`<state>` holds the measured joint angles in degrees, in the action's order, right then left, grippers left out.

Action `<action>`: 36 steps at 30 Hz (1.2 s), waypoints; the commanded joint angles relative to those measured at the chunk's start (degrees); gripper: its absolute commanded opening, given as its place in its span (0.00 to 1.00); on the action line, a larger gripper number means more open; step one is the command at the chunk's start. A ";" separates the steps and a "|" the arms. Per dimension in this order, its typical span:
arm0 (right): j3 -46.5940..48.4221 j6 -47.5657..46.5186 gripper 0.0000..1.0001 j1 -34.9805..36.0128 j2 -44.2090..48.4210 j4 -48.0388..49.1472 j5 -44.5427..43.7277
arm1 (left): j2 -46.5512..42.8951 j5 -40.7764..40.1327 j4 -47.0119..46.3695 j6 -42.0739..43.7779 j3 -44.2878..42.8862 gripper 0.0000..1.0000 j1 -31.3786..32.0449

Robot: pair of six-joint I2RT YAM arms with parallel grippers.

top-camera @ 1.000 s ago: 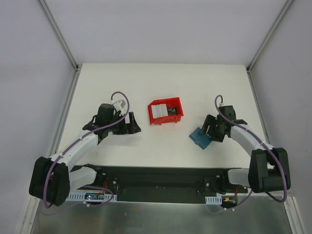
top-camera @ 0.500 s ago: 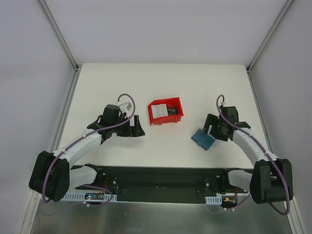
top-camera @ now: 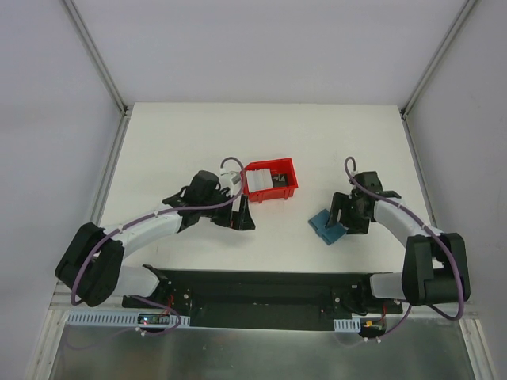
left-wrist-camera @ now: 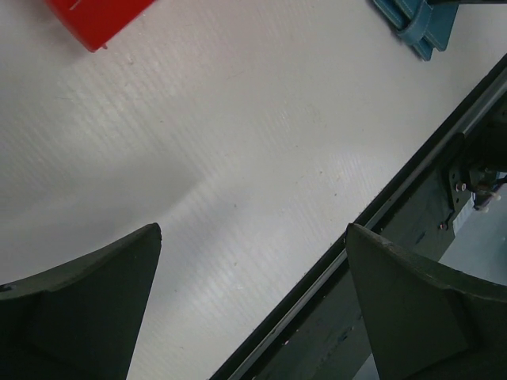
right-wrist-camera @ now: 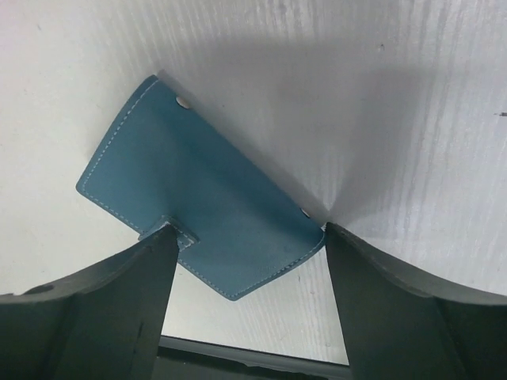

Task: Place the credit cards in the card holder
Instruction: Turn over the card holder at the center of the board.

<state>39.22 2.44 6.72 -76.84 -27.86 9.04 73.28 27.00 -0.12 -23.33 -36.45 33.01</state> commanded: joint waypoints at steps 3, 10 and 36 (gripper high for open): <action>-4.76 2.48 0.71 -0.13 0.20 2.27 6.34 | 4.94 3.67 -4.54 -0.84 -4.07 0.99 2.58; -5.21 3.36 0.38 0.13 0.81 4.39 5.63 | 6.53 3.58 -5.42 -2.07 -5.21 0.99 4.07; 2.70 9.24 0.01 43.34 20.70 -5.37 -38.54 | -15.17 -34.65 9.08 -12.69 2.43 0.99 1.36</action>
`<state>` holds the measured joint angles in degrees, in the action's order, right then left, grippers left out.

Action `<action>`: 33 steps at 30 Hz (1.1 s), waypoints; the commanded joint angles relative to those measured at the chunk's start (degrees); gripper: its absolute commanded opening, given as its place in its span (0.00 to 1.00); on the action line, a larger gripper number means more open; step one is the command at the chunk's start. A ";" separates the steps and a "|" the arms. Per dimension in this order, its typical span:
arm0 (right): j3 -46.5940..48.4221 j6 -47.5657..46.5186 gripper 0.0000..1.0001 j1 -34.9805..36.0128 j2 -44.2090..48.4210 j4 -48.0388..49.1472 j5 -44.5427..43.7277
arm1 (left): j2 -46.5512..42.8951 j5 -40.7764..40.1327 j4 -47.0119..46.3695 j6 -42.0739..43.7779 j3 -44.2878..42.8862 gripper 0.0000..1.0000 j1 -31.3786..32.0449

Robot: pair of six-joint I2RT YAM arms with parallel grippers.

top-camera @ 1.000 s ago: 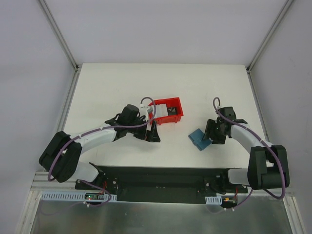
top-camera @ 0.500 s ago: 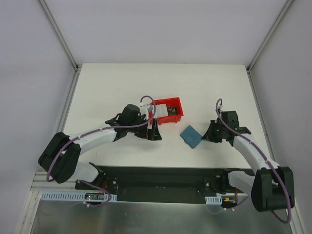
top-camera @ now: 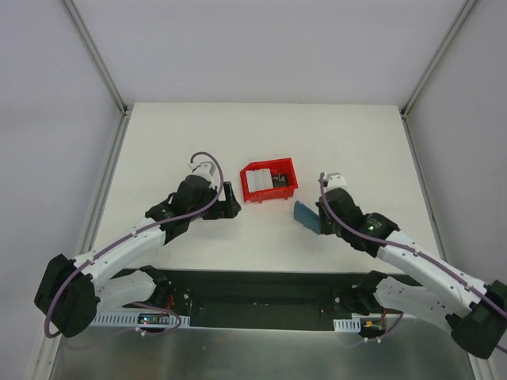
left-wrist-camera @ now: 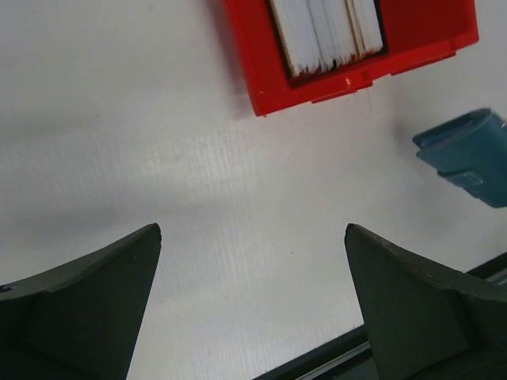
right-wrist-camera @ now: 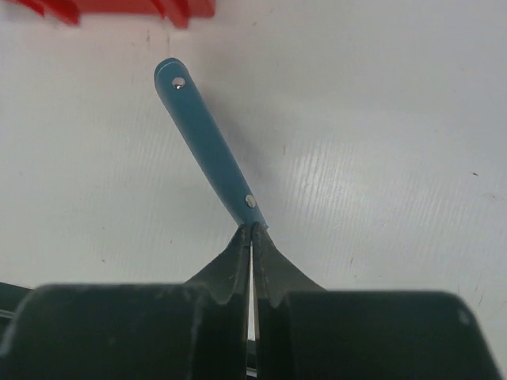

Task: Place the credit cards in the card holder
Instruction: Turn over the card holder at the center of the board, then move the card holder to the center of the board.

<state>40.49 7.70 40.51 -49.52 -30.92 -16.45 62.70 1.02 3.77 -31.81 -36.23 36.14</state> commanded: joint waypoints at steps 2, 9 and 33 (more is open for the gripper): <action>2.57 6.17 0.01 16.23 -11.98 -2.04 -17.89 | -6.53 -8.66 6.68 -5.45 3.44 0.99 -3.26; 8.64 9.26 0.01 30.67 -26.76 1.55 -21.00 | -13.20 -5.50 8.44 -6.60 8.01 0.99 -8.19; -6.13 13.49 0.55 5.29 -14.55 21.77 18.55 | 4.17 21.12 -5.59 0.88 4.42 0.96 -4.86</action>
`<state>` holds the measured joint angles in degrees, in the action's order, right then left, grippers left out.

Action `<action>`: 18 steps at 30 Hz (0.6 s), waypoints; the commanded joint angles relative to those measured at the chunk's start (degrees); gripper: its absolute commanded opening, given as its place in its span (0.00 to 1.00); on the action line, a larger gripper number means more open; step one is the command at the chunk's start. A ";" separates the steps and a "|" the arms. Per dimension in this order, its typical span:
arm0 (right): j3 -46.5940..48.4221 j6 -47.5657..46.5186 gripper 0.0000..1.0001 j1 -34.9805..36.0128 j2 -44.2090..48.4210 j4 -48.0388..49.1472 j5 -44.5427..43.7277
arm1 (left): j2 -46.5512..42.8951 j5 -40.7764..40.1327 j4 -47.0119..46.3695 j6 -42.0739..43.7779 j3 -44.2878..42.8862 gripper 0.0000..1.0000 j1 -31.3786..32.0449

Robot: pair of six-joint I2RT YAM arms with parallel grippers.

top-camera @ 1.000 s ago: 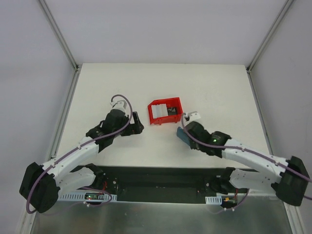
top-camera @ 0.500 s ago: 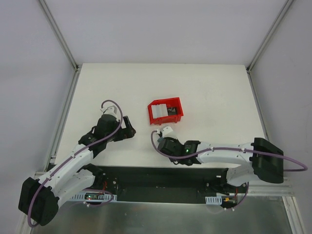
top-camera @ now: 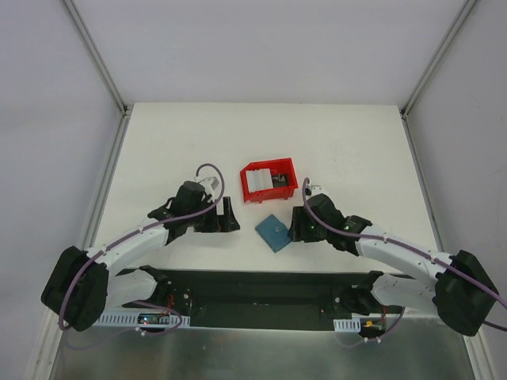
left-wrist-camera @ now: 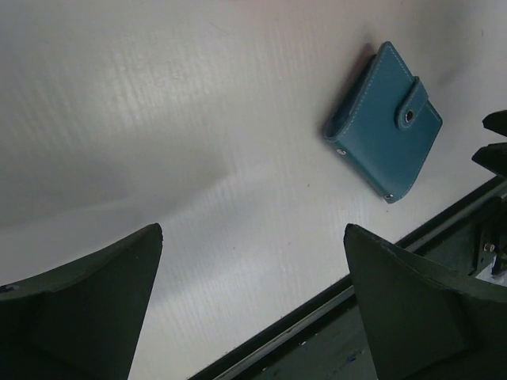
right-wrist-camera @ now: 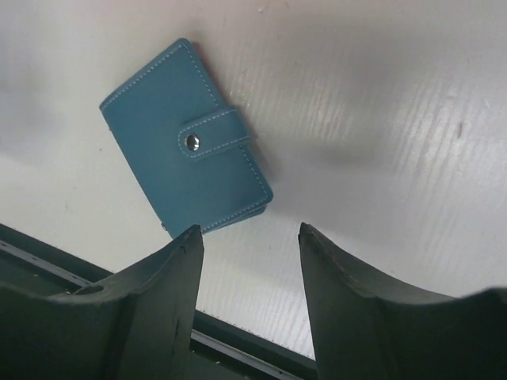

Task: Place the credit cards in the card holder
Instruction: Move the card holder to the center of the board.

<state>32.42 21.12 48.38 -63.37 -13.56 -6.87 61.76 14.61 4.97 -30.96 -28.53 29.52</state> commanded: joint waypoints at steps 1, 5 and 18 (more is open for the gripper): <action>2.81 -1.16 0.56 -3.11 -1.92 4.42 9.59 | 7.30 8.41 -7.43 -0.15 -4.07 0.95 2.90; 5.98 -3.46 0.56 -7.24 -9.38 4.69 16.71 | 11.80 9.91 -9.19 -2.87 -5.92 0.91 5.72; 0.10 1.45 0.32 -4.62 -13.27 13.30 22.08 | 21.29 10.96 -20.70 -11.31 -5.74 0.70 7.66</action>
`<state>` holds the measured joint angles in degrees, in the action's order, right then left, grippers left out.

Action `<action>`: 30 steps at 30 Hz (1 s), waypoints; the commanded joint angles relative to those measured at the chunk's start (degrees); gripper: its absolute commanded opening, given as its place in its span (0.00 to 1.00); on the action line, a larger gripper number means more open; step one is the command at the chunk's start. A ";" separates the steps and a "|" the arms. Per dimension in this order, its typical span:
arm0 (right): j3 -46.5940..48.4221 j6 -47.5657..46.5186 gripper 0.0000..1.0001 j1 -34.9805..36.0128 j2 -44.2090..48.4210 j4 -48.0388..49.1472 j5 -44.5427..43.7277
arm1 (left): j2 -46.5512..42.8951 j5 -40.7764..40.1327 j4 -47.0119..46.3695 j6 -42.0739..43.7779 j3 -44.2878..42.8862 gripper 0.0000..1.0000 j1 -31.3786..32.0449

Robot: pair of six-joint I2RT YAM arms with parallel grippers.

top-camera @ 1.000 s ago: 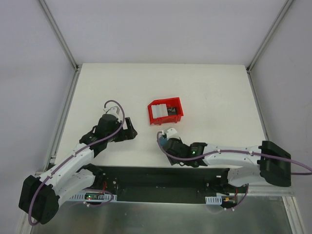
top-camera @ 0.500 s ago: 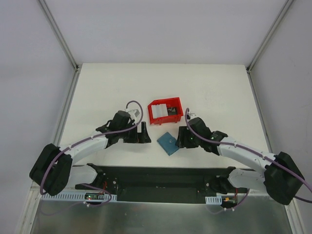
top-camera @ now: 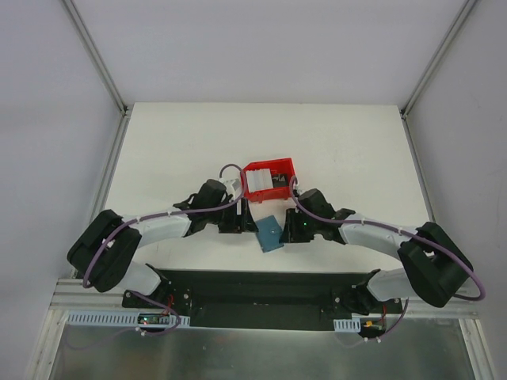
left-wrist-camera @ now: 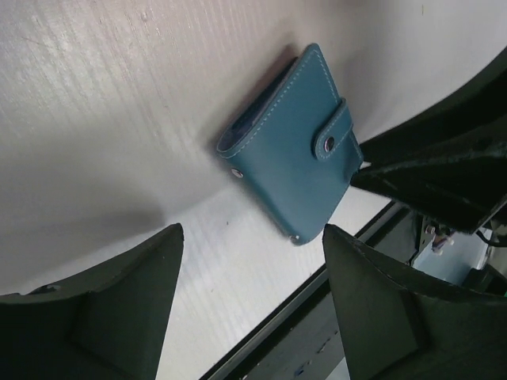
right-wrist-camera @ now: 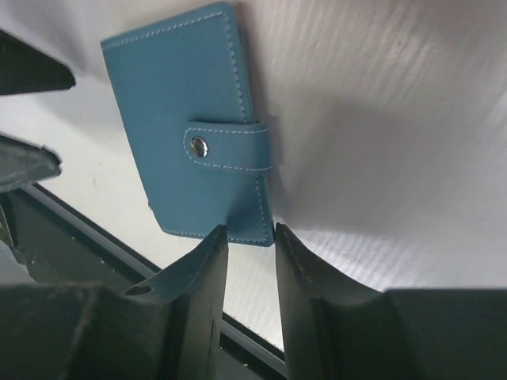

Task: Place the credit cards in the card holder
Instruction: Move the card holder to the center of the board.

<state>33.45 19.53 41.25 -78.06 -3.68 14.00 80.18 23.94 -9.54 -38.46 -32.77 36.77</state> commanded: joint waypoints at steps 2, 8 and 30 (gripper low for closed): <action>-1.02 4.72 0.33 4.96 1.42 5.07 0.16 | 5.06 1.98 -6.89 -4.26 -2.73 0.68 0.49; 2.31 6.40 0.32 11.47 -3.31 7.64 -1.08 | 9.29 3.13 -6.37 -2.85 -5.63 0.67 0.40; 3.02 4.37 0.41 5.68 -5.51 7.46 1.56 | 7.79 6.29 -4.78 2.86 1.13 0.71 0.32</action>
<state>35.79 22.04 46.81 -80.73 0.25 14.11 84.86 27.29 -12.97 -36.71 -33.21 36.77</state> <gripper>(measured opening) 0.409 0.721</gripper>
